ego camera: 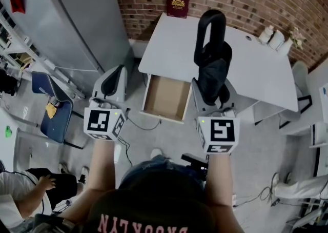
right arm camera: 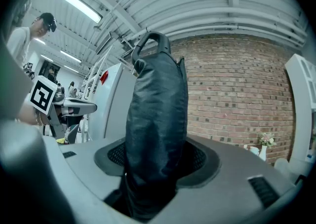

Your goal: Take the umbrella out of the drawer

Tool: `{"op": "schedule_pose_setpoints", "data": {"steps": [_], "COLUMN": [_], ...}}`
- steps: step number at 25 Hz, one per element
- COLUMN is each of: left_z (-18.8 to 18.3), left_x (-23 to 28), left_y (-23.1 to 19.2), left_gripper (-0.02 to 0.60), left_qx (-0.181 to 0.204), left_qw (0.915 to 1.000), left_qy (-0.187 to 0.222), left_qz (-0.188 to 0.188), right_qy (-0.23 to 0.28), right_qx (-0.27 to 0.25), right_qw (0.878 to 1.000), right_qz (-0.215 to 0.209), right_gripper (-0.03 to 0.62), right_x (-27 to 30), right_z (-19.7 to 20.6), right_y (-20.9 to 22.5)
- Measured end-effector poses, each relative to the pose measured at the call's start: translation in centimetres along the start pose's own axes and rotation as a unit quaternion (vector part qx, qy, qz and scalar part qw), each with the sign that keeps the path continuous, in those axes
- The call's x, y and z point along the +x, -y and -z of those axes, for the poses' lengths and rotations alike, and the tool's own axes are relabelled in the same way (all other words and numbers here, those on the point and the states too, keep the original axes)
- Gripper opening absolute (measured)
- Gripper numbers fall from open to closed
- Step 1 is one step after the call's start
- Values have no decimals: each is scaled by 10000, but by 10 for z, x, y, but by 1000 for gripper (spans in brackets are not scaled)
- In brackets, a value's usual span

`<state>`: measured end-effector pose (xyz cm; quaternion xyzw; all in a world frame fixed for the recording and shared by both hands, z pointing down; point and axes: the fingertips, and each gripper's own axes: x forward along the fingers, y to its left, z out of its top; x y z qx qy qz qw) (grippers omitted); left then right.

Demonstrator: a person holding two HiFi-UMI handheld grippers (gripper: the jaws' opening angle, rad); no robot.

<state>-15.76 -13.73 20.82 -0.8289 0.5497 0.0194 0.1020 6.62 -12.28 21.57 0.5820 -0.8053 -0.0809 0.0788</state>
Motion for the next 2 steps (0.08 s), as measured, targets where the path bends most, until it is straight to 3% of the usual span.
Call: {"op": "schedule_pose_setpoints", "data": {"steps": [2], "left_z": [1], "left_x": [-1], "left_y": [0], "left_gripper": [-2], "left_qx": [-9], "left_qw": [10000], "left_qy": [-6], "left_qz": [3], "right_qy": [-8], "right_qx": [15], "right_qw": [10000], "right_qz": [-1], "right_gripper": [242], "right_x": [0], "right_z": [1], "right_y": [-1]}}
